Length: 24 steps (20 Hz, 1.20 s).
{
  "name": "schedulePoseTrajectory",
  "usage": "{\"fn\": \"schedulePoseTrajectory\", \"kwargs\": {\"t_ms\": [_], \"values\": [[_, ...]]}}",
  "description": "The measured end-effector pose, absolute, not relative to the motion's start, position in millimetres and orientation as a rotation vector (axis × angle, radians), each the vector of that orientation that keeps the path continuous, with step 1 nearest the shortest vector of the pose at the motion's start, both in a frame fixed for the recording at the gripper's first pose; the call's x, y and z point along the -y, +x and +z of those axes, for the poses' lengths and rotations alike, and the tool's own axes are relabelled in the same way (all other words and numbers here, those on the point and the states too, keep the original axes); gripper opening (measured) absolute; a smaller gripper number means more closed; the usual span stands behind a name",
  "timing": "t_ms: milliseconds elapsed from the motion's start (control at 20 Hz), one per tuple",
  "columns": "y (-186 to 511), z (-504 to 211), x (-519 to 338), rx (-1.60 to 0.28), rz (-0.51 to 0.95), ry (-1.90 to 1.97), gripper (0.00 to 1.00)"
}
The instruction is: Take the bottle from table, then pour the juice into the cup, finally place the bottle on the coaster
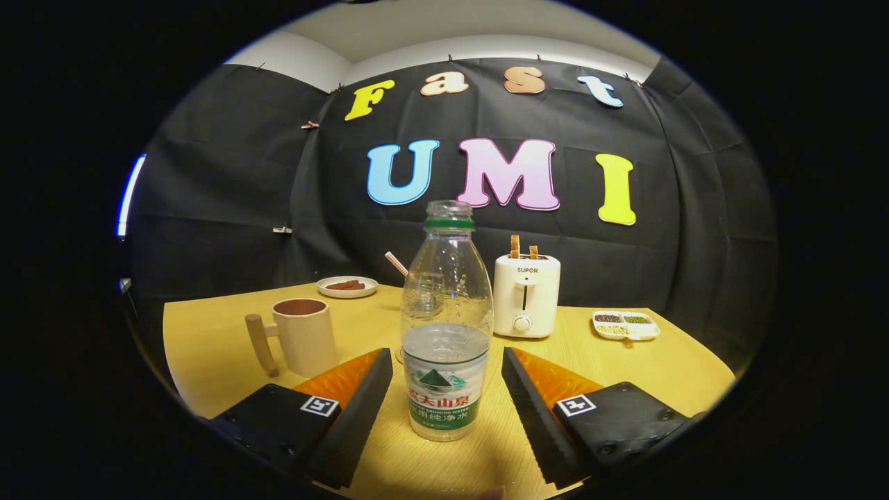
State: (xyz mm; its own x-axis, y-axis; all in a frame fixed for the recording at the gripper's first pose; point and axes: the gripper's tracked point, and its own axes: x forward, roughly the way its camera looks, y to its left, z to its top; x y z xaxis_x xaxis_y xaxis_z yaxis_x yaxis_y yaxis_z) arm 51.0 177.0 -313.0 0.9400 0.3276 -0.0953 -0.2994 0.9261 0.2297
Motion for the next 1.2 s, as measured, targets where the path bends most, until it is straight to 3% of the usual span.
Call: {"fn": "schedulePoseTrajectory", "kwargs": {"t_ms": [350,500,600,900,1200], "values": [[70,-324,-184,-0.143,0.301,0.267,0.97],[72,-323,-185,-0.156,0.292,0.263,0.77],[74,-323,-184,-0.175,0.275,0.232,0.74],[96,-303,-167,-0.160,0.167,-0.048,0.72],[115,-285,-166,-0.174,0.174,-0.347,0.71]]}}
